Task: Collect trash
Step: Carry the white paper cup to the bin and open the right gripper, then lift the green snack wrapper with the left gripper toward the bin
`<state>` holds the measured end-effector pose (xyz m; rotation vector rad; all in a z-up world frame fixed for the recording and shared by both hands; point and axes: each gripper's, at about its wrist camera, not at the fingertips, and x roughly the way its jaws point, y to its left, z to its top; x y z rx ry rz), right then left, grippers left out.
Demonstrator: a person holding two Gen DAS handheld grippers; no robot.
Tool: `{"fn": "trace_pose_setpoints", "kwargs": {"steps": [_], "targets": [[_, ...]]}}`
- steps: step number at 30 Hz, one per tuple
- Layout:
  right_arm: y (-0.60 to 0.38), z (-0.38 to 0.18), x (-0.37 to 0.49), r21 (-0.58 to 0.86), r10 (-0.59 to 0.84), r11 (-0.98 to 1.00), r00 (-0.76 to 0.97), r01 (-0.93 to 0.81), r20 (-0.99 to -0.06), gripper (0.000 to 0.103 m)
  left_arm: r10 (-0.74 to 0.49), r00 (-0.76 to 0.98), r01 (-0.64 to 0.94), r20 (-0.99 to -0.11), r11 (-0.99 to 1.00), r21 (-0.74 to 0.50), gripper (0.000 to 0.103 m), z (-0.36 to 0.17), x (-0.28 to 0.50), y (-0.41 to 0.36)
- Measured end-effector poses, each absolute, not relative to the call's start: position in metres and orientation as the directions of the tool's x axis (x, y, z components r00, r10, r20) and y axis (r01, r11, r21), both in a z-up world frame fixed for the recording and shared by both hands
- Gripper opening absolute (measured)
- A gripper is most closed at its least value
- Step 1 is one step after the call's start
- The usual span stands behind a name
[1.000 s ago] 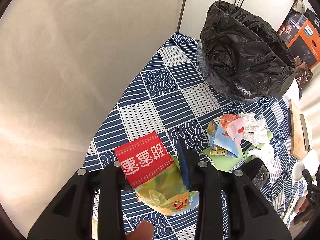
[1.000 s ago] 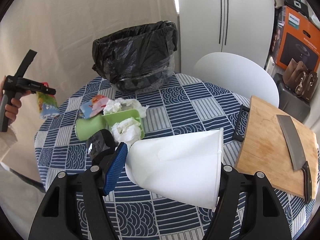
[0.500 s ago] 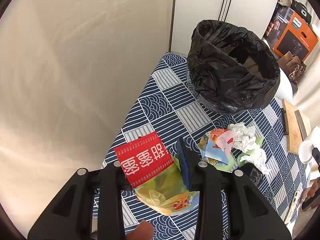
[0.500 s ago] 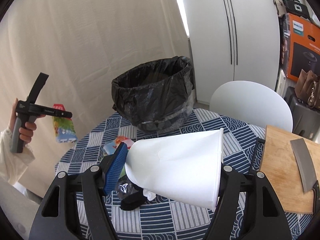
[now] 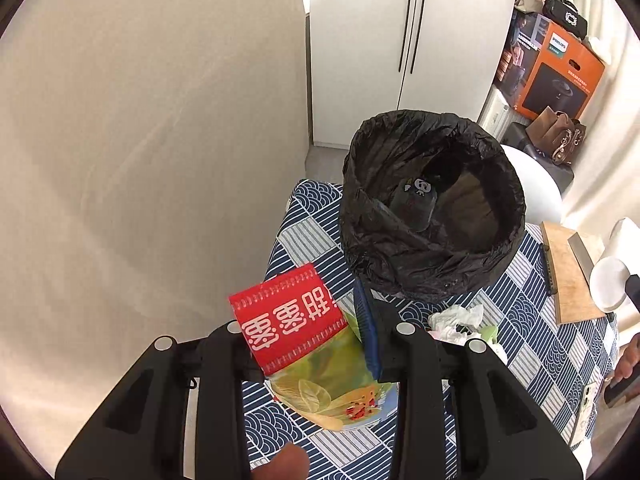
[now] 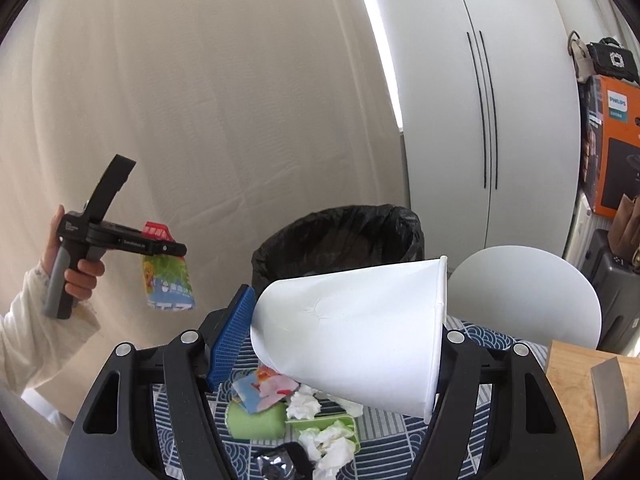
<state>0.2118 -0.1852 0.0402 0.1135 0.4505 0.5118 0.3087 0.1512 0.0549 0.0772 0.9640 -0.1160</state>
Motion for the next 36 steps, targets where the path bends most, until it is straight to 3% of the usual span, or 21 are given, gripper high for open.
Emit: {"fn": "trace_pose_setpoints", "kwargs": {"steps": [16,20,21,22,24,36], "targets": [[-0.139,0.068,0.304,0.152,0.512,0.856,0.771,-0.494,-0.377,0.066,-0.232,0.628,0.282,-0.743,0.957,-0.061,0.036,0.085,0.403,0.102],[-0.125,0.06,0.327,0.127,0.51,0.854,0.758,-0.505,-0.406,0.068,-0.279,0.623,0.3,-0.731,0.948,-0.106,0.062,0.079,0.415,0.105],[-0.122,0.057,0.332,0.127,0.507,0.855,0.756,-0.504,-0.414,0.084,-0.276,0.623,0.297,-0.732,0.949,-0.106,0.063,0.076,0.418,0.106],[-0.119,0.055,0.337,0.122,0.495,0.861,0.762,-0.493,-0.418,0.09,-0.272,0.62,0.291,-0.736,0.951,-0.105,0.065,0.072,0.42,0.107],[-0.114,0.05,0.345,0.118,0.49,0.863,0.76,-0.49,-0.427,0.09,-0.255,0.609,0.274,-0.751,0.956,-0.102,0.086,0.062,0.423,0.112],[-0.113,0.035,0.343,0.105,0.457,0.877,0.749,-0.469,-0.48,0.09,-0.156,0.593,0.149,-0.79,0.985,-0.083,0.097,0.029,0.415,0.149]]}}
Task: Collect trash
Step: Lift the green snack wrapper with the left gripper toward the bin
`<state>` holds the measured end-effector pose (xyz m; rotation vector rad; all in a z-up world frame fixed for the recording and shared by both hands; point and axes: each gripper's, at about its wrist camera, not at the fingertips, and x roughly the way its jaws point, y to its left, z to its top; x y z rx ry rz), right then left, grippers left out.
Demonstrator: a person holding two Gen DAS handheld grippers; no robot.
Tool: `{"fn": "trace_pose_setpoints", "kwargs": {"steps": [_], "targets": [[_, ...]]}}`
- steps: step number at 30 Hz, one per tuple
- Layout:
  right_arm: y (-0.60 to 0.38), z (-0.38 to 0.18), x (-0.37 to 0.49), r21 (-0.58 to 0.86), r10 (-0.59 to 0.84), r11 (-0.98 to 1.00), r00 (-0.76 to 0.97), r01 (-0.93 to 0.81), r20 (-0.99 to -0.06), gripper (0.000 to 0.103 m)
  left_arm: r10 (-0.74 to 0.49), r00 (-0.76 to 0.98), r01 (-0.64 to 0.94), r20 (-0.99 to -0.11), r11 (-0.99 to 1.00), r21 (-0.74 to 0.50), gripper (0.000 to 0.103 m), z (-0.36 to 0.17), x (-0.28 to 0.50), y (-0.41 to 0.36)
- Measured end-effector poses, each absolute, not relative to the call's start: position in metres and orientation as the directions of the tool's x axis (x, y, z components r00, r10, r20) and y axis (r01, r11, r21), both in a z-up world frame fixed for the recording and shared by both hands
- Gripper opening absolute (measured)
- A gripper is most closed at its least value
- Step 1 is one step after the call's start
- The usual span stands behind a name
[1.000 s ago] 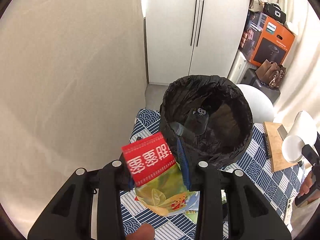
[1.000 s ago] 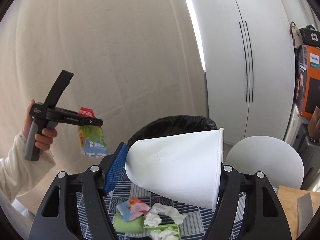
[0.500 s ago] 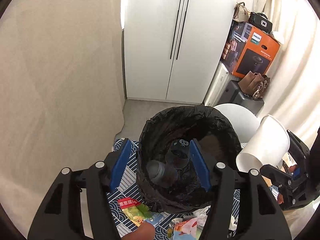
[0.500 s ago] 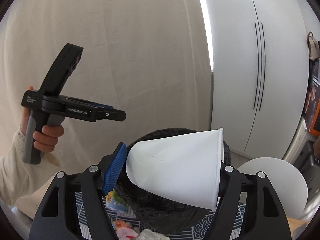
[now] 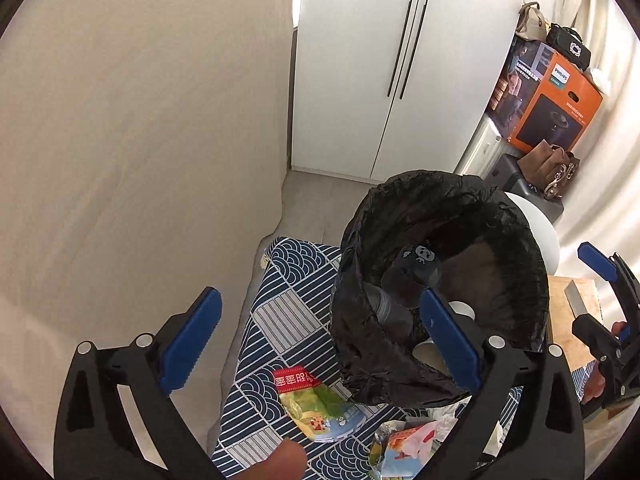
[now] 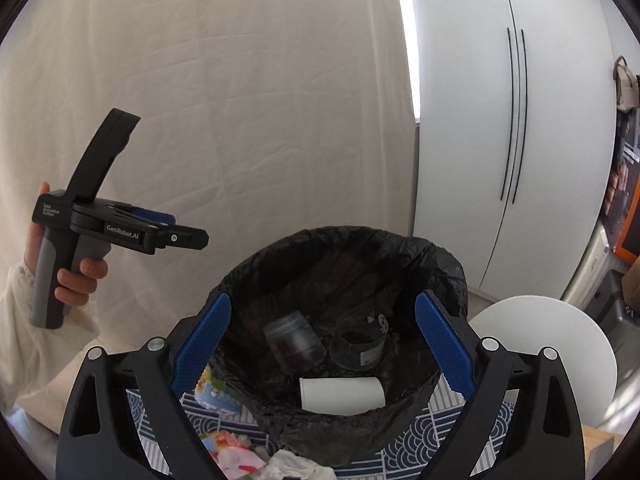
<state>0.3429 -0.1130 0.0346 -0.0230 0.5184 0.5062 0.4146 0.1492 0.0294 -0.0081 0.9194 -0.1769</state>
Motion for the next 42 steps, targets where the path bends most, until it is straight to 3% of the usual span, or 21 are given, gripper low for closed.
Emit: {"fn": "trace_pose_setpoints", "kwargs": {"steps": [18,29,35,38,39,42], "targets": [[-0.132,0.025,0.319,0.106,0.399,0.907,0.751,-0.408,-0.526,0.09,-0.085,0.389,-0.025,-0.917,0.994,-0.103,0.097,-0.092,0.392,0.193],[-0.13,0.016,0.318,0.092,0.375,0.915,0.74,-0.394,-0.559,0.09,-0.13,0.279,0.004,-0.951,0.991,-0.134,0.097,-0.149,0.386,0.177],[-0.129,0.009,0.317,0.097,0.365,0.919,0.733,-0.381,-0.574,0.09,-0.164,0.25,0.014,-0.954,0.986,-0.166,0.083,-0.17,0.386,0.174],[-0.13,0.005,0.315,0.104,0.36,0.922,0.731,-0.372,-0.579,0.09,-0.21,0.252,0.024,-0.944,0.977,-0.211,0.07,-0.173,0.387,0.176],[-0.131,0.004,0.314,0.107,0.359,0.923,0.73,-0.369,-0.581,0.09,-0.218,0.253,0.03,-0.943,0.976,-0.217,0.059,-0.173,0.387,0.176],[-0.132,0.002,0.313,0.113,0.354,0.927,0.73,-0.359,-0.585,0.09,-0.211,0.263,0.042,-0.942,0.977,-0.207,0.054,-0.172,0.388,0.175]]}}
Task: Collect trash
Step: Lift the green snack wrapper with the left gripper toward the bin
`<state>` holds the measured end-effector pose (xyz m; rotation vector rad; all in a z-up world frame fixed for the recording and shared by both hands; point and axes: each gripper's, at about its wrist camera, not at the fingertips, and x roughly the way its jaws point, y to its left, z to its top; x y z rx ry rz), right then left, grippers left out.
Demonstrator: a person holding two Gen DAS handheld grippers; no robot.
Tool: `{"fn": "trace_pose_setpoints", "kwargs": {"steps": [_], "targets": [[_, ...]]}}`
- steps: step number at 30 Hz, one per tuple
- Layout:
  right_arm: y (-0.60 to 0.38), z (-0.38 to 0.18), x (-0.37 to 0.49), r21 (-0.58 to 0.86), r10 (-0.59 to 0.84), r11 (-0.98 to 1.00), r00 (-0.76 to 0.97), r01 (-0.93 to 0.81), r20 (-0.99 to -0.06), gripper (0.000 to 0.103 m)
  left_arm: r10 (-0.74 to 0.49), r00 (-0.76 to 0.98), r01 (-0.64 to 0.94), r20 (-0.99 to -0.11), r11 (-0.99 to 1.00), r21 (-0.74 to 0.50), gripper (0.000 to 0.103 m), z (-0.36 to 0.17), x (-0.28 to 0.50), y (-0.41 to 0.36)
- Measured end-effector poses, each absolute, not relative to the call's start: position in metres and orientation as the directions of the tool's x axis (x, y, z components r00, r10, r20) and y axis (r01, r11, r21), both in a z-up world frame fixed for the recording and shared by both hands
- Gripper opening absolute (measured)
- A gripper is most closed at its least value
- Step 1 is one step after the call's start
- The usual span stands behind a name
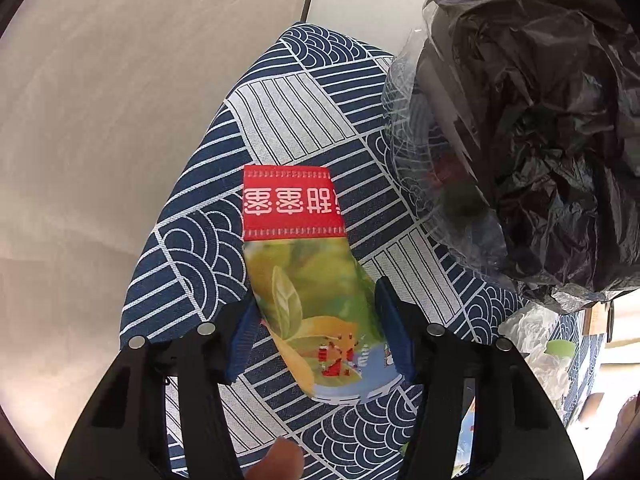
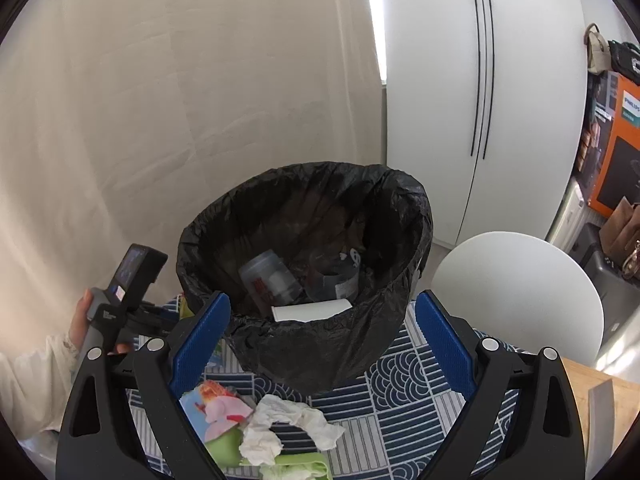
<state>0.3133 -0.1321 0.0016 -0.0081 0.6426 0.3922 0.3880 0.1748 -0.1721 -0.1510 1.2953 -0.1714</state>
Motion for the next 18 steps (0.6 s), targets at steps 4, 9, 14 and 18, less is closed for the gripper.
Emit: {"fn": "trace_pose_setpoints", "kwargs": {"steps": [4,9,14,18], "targets": [[-0.133,0.001,0.31,0.121,0.362,0.924,0.728,-0.362,-0.582,0.09,-0.201,0.283,0.045,-0.938,0.979,-0.197,0.049,-0.163,0.386,0.177],[-0.131,0.001,0.307,0.119,0.371,0.919,0.726,-0.375,-0.578,0.09,-0.123,0.315,0.081,-0.941,0.991,-0.102,0.047,-0.145,0.379,0.182],[-0.131,0.001,0.306,0.129,0.377,0.919,0.729,-0.374,-0.572,0.09,-0.114,0.386,0.105,-0.915,0.991,-0.08,0.047,-0.115,0.367,0.182],[-0.13,0.005,0.305,0.133,0.391,0.913,0.73,-0.386,-0.561,0.09,-0.086,0.449,0.103,-0.889,0.994,-0.044,0.047,-0.083,0.36,0.187]]}}
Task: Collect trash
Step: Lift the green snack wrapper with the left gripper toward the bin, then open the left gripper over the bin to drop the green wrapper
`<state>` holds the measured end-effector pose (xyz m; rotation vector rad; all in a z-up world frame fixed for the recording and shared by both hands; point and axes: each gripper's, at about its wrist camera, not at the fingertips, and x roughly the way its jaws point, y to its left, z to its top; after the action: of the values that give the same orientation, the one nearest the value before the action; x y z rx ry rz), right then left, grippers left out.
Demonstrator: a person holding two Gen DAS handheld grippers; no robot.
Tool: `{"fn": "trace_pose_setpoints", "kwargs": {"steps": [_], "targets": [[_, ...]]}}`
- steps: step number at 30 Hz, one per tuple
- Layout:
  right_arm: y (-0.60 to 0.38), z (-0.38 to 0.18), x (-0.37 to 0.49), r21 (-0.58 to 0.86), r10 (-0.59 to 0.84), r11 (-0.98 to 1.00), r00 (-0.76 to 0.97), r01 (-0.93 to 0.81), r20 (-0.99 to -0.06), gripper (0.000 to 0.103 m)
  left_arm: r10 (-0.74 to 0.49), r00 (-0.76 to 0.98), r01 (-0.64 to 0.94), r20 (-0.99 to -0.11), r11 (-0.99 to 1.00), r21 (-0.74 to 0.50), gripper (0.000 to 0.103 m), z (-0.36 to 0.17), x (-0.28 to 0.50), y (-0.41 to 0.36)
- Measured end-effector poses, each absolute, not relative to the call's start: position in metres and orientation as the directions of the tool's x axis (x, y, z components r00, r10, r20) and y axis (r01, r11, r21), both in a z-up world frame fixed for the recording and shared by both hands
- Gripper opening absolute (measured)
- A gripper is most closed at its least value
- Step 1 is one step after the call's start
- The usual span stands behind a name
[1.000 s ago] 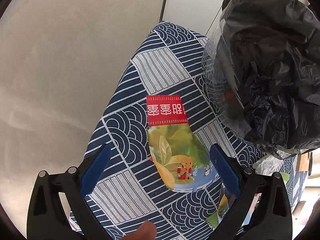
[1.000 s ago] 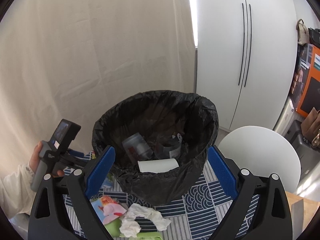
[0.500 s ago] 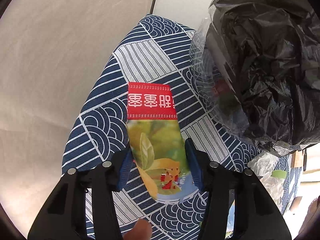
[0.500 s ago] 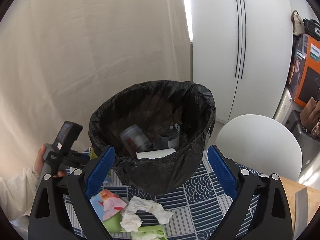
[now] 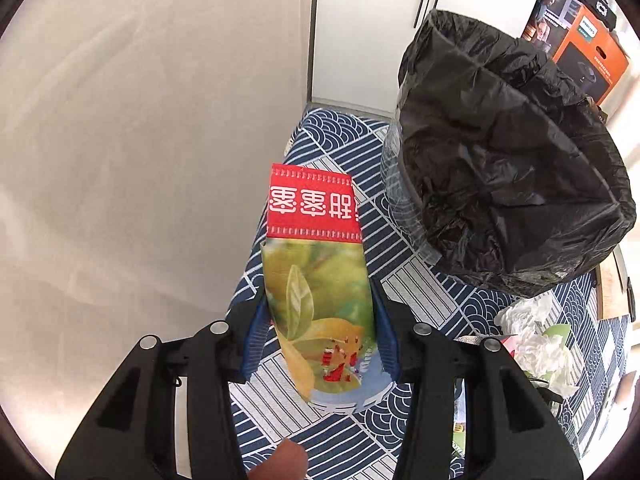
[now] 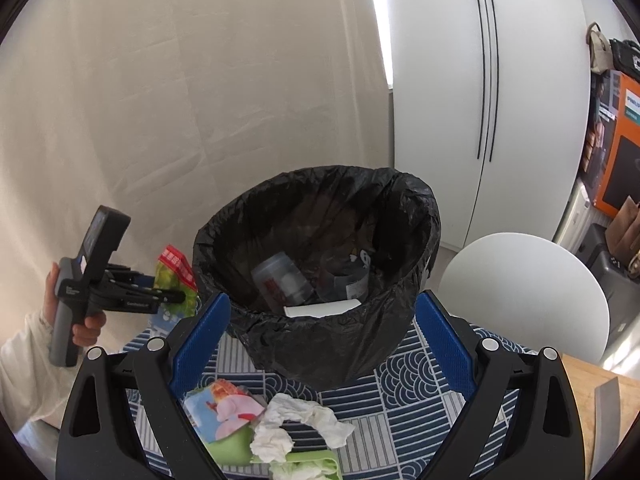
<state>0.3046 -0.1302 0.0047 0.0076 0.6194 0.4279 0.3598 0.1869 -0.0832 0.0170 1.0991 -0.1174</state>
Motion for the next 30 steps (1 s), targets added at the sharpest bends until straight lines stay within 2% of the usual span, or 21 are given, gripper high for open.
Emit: {"fn": "trace_pose_setpoints", "kwargs": {"steps": [8,15,30], "targets": [[-0.129,0.017,0.304,0.145,0.417,0.903,0.747,-0.404,-0.518,0.09,-0.048,0.565,0.112,-0.824,0.994,0.019,0.048,-0.02,0.334,0.189],[-0.134,0.021,0.304,0.156,0.423,0.902,0.755,-0.402,-0.5,0.09,-0.077,0.648,0.184,-0.758,0.981,0.057,0.048,0.035,0.333,0.172],[-0.159,0.023,0.301,0.114,0.362,0.928,0.791,-0.354,-0.493,0.09,-0.21,0.701,0.342,-0.681,0.937,0.064,0.05,0.081,0.368,0.091]]}}
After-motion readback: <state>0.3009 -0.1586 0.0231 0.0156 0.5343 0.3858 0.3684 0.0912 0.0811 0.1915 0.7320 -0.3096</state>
